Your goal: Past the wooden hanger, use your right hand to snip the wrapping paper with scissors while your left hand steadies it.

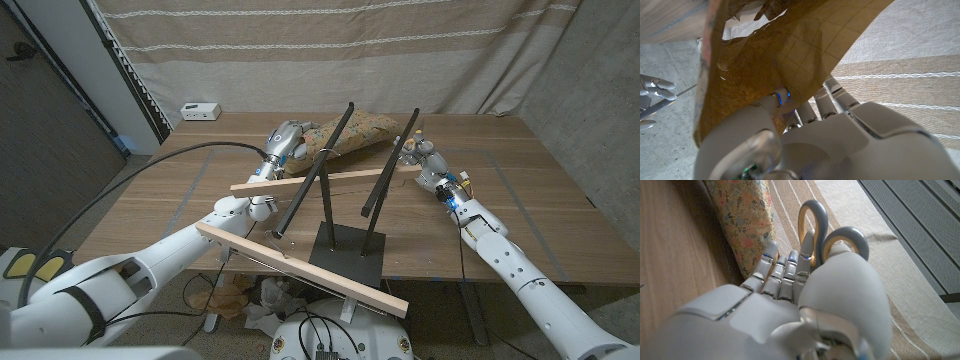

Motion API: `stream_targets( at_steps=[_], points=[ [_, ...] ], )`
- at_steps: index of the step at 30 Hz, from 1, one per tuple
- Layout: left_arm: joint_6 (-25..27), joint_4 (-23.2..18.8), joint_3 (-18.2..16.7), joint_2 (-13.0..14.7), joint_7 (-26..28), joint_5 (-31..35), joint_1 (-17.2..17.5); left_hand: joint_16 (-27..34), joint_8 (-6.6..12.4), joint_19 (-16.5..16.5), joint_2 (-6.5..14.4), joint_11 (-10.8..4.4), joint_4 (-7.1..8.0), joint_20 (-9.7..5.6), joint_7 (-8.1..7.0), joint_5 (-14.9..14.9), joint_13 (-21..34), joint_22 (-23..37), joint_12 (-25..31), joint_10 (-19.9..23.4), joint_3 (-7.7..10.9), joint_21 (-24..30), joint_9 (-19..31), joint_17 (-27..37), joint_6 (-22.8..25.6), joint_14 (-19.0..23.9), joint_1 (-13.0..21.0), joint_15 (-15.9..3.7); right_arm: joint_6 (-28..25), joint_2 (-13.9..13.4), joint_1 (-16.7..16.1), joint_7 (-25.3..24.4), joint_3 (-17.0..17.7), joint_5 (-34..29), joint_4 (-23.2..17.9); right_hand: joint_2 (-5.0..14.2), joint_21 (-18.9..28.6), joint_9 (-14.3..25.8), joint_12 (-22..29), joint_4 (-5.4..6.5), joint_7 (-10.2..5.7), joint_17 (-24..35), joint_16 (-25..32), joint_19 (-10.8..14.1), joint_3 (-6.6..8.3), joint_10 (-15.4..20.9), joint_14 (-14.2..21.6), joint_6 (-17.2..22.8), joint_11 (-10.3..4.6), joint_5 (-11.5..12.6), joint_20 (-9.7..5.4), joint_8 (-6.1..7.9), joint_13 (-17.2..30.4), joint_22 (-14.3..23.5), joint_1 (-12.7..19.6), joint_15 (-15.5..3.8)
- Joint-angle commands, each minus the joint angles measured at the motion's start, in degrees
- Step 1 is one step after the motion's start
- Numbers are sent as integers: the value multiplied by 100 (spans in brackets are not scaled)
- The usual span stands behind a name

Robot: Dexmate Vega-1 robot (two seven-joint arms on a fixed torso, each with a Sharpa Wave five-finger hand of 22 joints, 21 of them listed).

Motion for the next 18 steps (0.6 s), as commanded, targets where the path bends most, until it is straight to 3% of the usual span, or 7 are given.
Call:
stream_targets(
  at_steps=[1,7,8,11,16,18],
  points=[
    [37,-8,-19,-10,-9,-56,21,-23,63,-36,-6,11,-24,-329,-8,26,18,3,-5,31,17,42,19,26,65,81,77,-960,38,-26,78,46,-42,-125,68,477,76,107,-8,-1405,-661,35,-3,-43,2941,501,-10,553,-521,205,20,39,17,30,485,-2],
    [55,-55,-38,11,-81,-104,47,-22,58,-29,-4,12,-32,-314,-8,25,-5,2,-31,9,18,50,12,26,59,83,85,-966,36,1,99,53,-60,-120,85,476,128,153,-17,-1402,-677,53,4,-59,2940,493,-14,551,-523,169,18,50,22,41,499,-6],
    [54,-55,-31,17,-102,-100,46,-14,-27,-25,13,16,-59,-279,-16,15,-75,-2,-107,-42,42,62,-38,29,-66,82,114,-965,31,7,91,25,-57,-112,71,475,141,165,-18,-1401,-693,57,5,-62,2939,493,-16,545,-527,160,17,51,24,43,502,-9],
    [70,-76,-19,44,-132,-69,55,-12,-278,-7,-126,39,-270,-249,-24,-59,-240,-32,-254,-40,57,70,-218,14,-352,-13,194,-958,21,6,77,-3,-53,-106,60,471,163,177,-19,-1399,-684,65,7,-68,2937,498,-18,544,-521,147,17,51,26,45,505,-11],
    [73,-93,-29,68,-127,-56,67,-37,-403,-9,-331,32,-485,-230,-27,-107,-247,-56,-270,-58,27,53,-327,-20,-481,-56,223,-943,40,8,61,-7,-45,-108,54,470,199,184,-23,-1395,-688,76,12,-64,2934,498,-18,539,-512,126,-7,43,29,49,510,-11],
    [81,-92,-36,65,-102,-44,66,-19,-389,-42,-197,20,-513,-181,-18,-116,-243,-62,-261,-14,86,32,-386,-28,-335,-19,249,-933,45,11,57,-6,-40,-104,52,471,212,180,-24,-1392,-693,80,14,-65,2933,498,-18,538,-506,117,-13,36,30,50,511,-11]
  ],
)
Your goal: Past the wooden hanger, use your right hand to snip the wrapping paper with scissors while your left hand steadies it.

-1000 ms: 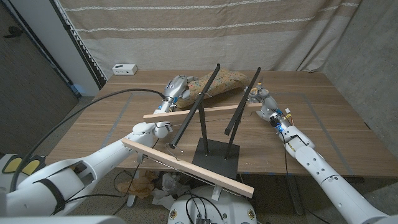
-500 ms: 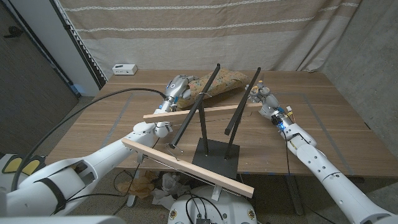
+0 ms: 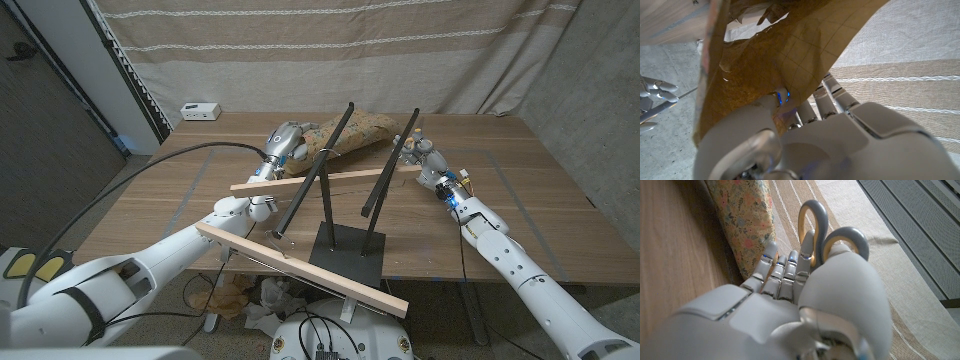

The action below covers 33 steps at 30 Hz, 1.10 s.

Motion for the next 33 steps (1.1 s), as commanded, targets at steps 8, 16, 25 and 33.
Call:
stream_targets(
  at_steps=[8,16,25,33],
  points=[
    [50,-19,-5,11,8,56,5,7,109,-38,137,-5,-63,-188,27,-60,37,-5,27,121,118,-19,-168,-22,600,51,26,-963,62,4,-35,-31,22,-23,-20,470,112,185,-26,-1375,-704,49,23,-24,2921,502,-23,541,-512,42,-24,23,38,30,513,-18],
    [38,-4,10,4,-12,46,-4,14,119,-47,121,-5,-126,-178,26,-85,42,-3,26,156,119,-24,-216,-15,700,57,66,-944,53,-41,-36,31,25,-26,-16,478,425,384,183,-1273,-987,158,128,-144,2824,973,74,462,-470,-192,-55,27,126,59,543,-139],
    [-2,12,8,17,-13,38,-22,13,123,-46,125,-5,-107,-181,26,-91,45,-3,26,173,127,-26,-240,-17,747,65,58,-951,216,-54,-63,-199,-5,-235,-100,503,1006,292,522,-1458,-850,311,266,-546,3017,1378,154,1202,-874,-405,-61,146,530,109,1074,-314],
    [-74,86,8,5,17,11,-44,13,129,-42,130,-5,-97,-178,26,-94,48,-4,27,189,137,-26,-260,-18,791,74,57,-953,355,-115,-21,-335,-57,-450,-163,484,1317,97,643,-1618,-689,412,348,-696,3119,1507,168,1808,-1031,-519,-77,222,712,89,1451,-375]
  ],
)
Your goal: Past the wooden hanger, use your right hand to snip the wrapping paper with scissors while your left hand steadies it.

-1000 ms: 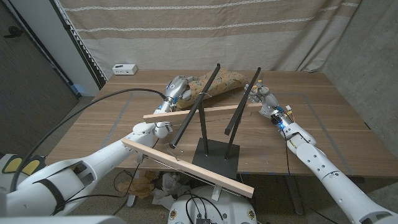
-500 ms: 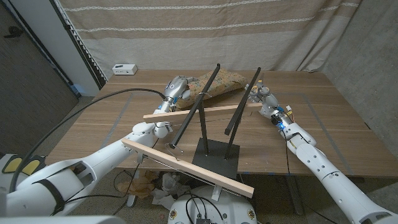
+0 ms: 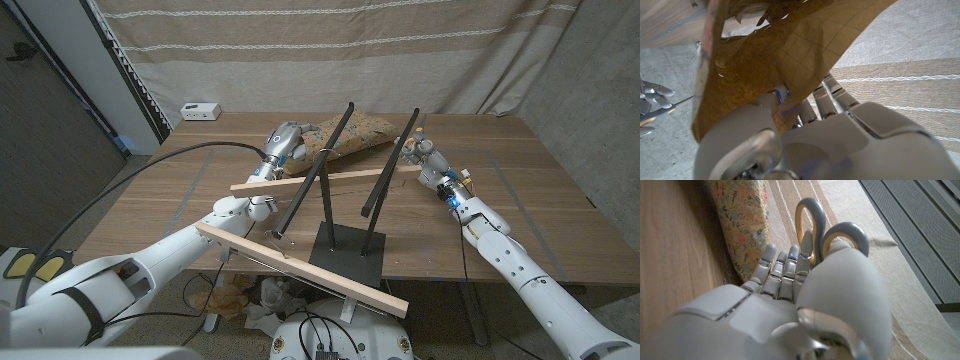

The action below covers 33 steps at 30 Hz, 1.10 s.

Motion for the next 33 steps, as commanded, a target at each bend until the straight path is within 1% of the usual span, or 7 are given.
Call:
stream_targets(
  at_steps=[1,7,14,19,24,27,33],
  points=[
    [-99,93,13,-10,38,-21,-40,22,36,-10,19,-3,-9,-209,5,1,33,6,27,67,36,-1,7,3,54,33,30,-950,216,-69,52,-170,-78,-296,-63,911,108,100,56,-1857,-1083,51,61,-41,2894,1204,27,1377,-1218,-51,-7,215,67,8,1042,-204],
    [-162,167,29,-24,58,-29,-74,23,34,-10,17,-3,-9,-211,5,-1,35,6,29,81,40,-2,-9,4,72,38,32,-953,436,-97,180,-71,-154,-519,22,908,226,-23,56,-1862,-1049,91,87,-92,2873,1161,16,1457,-1308,-132,-35,164,117,13,1135,-248],
    [-227,249,45,-39,74,-43,-121,19,30,-8,17,-3,-11,-208,3,-1,38,6,31,97,50,-3,-27,2,88,36,36,-953,683,-137,305,-20,-219,-754,92,902,435,-193,58,-1753,-1031,157,136,-159,2716,1084,-1,1544,-1358,-331,-80,90,196,36,1151,-341],
    [-239,267,52,-40,78,-45,-134,18,27,-8,14,-2,-15,-208,3,-3,40,6,31,104,54,-4,-40,2,101,38,39,-954,818,-166,343,-91,-262,-911,99,914,538,-176,60,-1679,-1013,200,176,-214,2629,1041,9,1590,-1388,-450,-91,115,241,39,1155,-395],
    [-211,232,44,-20,70,-50,-110,17,25,-5,14,-2,-23,-215,3,-3,41,6,28,107,61,-5,-55,1,118,38,47,-960,881,-131,359,-68,-287,-888,134,847,508,-262,73,-1685,-1072,237,210,-226,2595,1030,20,1579,-1400,-526,-59,56,281,-40,1147,-453],
    [-192,207,40,-10,62,-52,-91,17,24,-5,12,-2,-23,-220,4,-3,42,6,27,109,63,-5,-63,1,126,40,47,-957,969,-91,337,-96,-281,-889,142,821,535,-420,77,-1687,-1068,272,245,-234,2512,1001,36,1621,-1407,-626,-51,-30,323,-83,1115,-486],
    [-156,161,31,-3,60,-51,-58,17,23,-2,11,-3,-23,-224,3,-3,44,5,26,113,65,-6,-73,2,138,44,49,-955,1125,-193,237,-489,-286,-1203,-51,905,622,-505,159,-1757,-1005,337,295,-352,2530,1145,37,1808,-1460,-781,-59,-10,395,-98,1270,-666]
  ],
)
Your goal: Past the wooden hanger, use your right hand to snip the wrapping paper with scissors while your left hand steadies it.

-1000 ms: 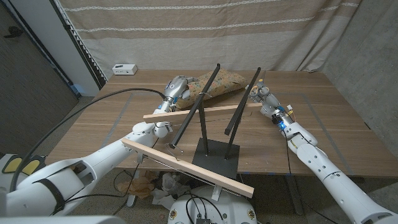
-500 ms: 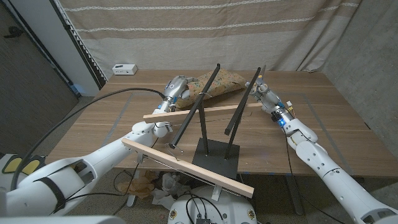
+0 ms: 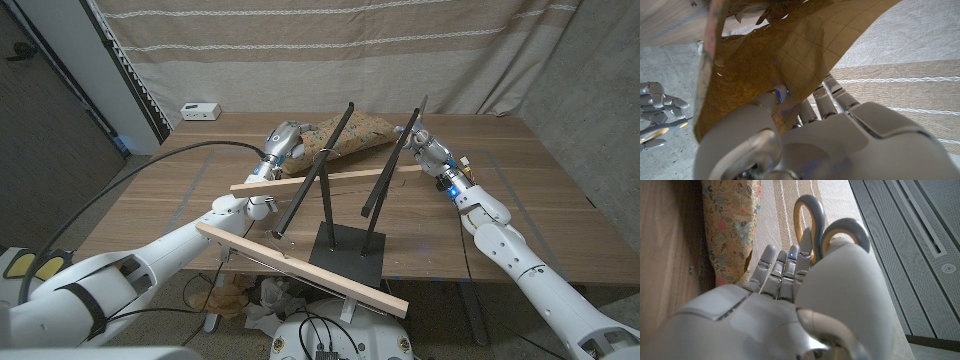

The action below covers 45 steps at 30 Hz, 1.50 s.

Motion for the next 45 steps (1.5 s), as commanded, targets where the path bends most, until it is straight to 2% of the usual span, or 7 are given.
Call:
stream_targets(
  at_steps=[1,7,13,21,32,37,45],
  points=[
    [51,-76,-8,24,-8,-2,56,17,24,-3,12,-14,1,-224,-6,-3,18,21,26,41,43,-8,4,0,70,44,50,-953,316,-109,-81,-424,-25,-403,-194,1016,49,-44,86,-1960,-1146,68,68,-110,2395,1330,38,1713,-1276,-88,3,-2,67,-18,1209,-656],
    [78,-104,-16,20,1,4,73,15,20,-1,8,-14,-3,-223,-6,-2,21,21,24,48,48,-10,-16,0,89,46,54,-952,409,-180,-173,-792,-22,-610,-346,958,-94,-265,59,-2148,-1186,117,41,-400,2647,1232,-65,1720,-1301,-117,72,-115,147,-85,1486,-814],
    [101,-133,-3,18,-18,31,80,14,17,2,6,-13,0,-220,-7,-2,23,21,24,54,51,-10,-28,-1,99,49,54,-948,409,-274,-241,-873,-28,-649,-386,938,-190,-874,-64,-2185,-1520,162,-49,-565,2869,875,-199,1102,-1310,-13,157,-830,250,-86,1652,-813],
    [133,-173,1,27,-48,56,89,16,17,11,9,-13,-8,-224,-6,-1,27,21,25,63,55,-8,-43,1,118,55,62,-960,386,-418,-301,-1034,-53,-786,-477,923,-182,-1504,-145,-2172,-2042,207,-166,-683,2896,525,-385,400,-1322,121,188,-1784,325,-76,1688,-771],
    [174,-212,-2,30,-78,72,101,13,16,16,2,-12,-4,-220,-6,0,33,21,26,78,60,-9,-69,-1,150,59,61,-953,312,-507,-344,-1223,-76,-850,-502,910,-180,-2215,-379,-2164,-2423,258,-322,-914,2947,-296,-636,-269,-1297,303,313,-2837,426,-70,1758,-698],
    [179,-206,2,19,-79,77,95,15,13,19,1,-12,0,-221,-6,1,37,21,26,84,62,-10,-82,0,158,68,60,-949,261,-568,-340,-1270,-89,-889,-526,913,-180,-2455,-518,-2159,-2430,281,-415,-962,2966,-788,-811,-530,-1313,399,341,-3247,484,-72,1786,-626],
    [163,-154,22,-6,-68,92,57,14,7,22,-3,-12,-5,-219,-7,3,41,21,26,92,66,-11,-100,-1,166,72,64,-953,127,-645,-370,-1561,-87,-995,-629,888,-269,-2577,-532,-2175,-2437,308,-461,-873,3026,-950,-910,-804,-1315,497,356,-3574,539,-110,1800,-578]
  ],
)
